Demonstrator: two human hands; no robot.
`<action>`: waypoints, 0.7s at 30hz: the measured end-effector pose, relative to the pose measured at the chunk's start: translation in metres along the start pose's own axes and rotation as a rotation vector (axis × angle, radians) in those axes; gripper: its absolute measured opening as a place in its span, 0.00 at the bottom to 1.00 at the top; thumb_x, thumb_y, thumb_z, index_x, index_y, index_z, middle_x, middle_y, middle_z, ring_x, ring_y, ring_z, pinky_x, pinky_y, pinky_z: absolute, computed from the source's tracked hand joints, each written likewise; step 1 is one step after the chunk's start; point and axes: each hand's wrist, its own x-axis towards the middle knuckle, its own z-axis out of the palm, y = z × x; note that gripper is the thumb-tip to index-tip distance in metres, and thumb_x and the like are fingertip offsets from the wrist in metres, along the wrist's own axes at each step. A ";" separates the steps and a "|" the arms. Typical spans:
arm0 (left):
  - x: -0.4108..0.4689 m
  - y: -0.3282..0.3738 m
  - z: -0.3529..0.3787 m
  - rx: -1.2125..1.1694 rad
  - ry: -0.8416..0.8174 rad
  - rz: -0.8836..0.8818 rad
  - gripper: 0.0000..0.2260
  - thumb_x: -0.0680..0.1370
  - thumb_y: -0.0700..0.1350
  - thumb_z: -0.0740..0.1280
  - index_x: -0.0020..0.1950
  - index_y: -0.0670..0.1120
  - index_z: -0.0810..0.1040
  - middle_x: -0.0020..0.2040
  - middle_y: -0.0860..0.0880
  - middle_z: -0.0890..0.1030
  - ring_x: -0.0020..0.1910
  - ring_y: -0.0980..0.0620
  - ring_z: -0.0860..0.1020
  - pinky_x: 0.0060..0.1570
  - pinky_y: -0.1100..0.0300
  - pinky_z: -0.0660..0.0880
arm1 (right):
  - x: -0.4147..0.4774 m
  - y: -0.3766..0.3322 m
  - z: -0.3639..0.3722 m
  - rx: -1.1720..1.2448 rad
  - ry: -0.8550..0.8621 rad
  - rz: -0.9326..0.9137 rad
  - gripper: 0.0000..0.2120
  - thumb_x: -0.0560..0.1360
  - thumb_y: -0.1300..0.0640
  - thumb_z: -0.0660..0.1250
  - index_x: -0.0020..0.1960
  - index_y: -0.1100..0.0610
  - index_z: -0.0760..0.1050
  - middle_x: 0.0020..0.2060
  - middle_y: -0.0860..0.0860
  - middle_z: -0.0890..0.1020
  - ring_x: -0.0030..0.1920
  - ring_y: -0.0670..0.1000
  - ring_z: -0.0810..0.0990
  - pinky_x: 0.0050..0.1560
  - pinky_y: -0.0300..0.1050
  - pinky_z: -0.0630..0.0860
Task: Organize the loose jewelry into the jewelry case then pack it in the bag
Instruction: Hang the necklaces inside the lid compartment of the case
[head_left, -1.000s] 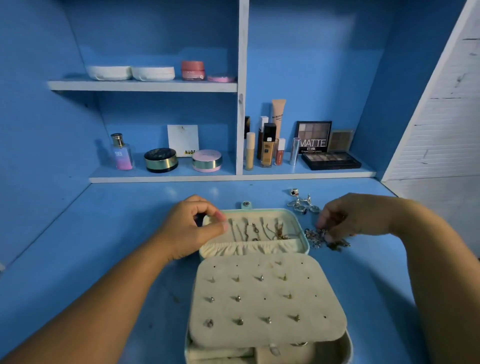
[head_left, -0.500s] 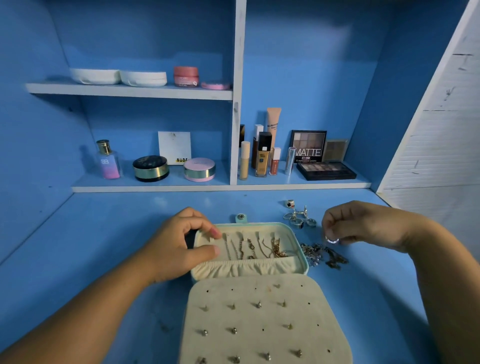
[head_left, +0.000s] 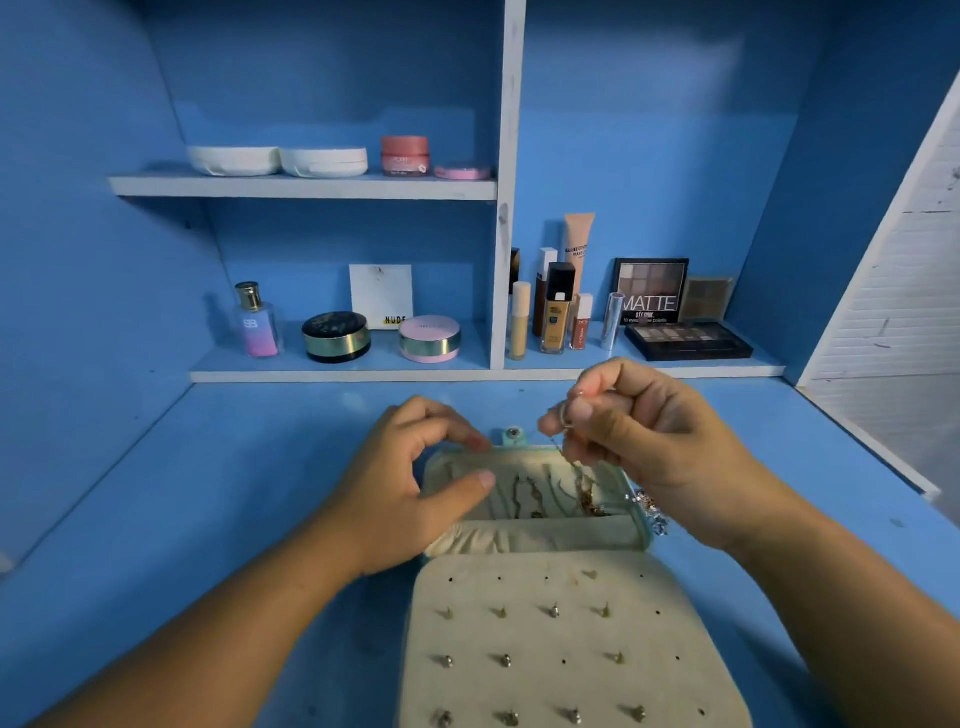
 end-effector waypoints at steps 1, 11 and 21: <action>-0.001 0.004 0.000 -0.014 0.000 0.022 0.15 0.68 0.59 0.67 0.51 0.55 0.82 0.52 0.60 0.76 0.60 0.56 0.75 0.63 0.58 0.70 | -0.001 0.003 0.007 0.001 -0.010 0.006 0.09 0.70 0.57 0.67 0.47 0.61 0.72 0.41 0.57 0.85 0.37 0.51 0.79 0.41 0.41 0.76; -0.010 0.019 0.007 -0.079 -0.223 0.016 0.13 0.71 0.58 0.70 0.56 0.65 0.78 0.56 0.63 0.76 0.66 0.59 0.68 0.68 0.55 0.66 | -0.007 0.019 0.031 -0.179 -0.105 -0.147 0.08 0.74 0.49 0.67 0.48 0.53 0.75 0.42 0.51 0.84 0.39 0.53 0.81 0.41 0.42 0.76; -0.009 0.026 0.012 -0.165 -0.114 -0.047 0.15 0.66 0.65 0.73 0.49 0.62 0.79 0.53 0.58 0.79 0.59 0.57 0.76 0.60 0.52 0.74 | -0.007 0.017 0.030 -0.360 -0.035 -0.274 0.02 0.72 0.55 0.70 0.45 0.52 0.79 0.37 0.50 0.82 0.33 0.50 0.80 0.39 0.51 0.75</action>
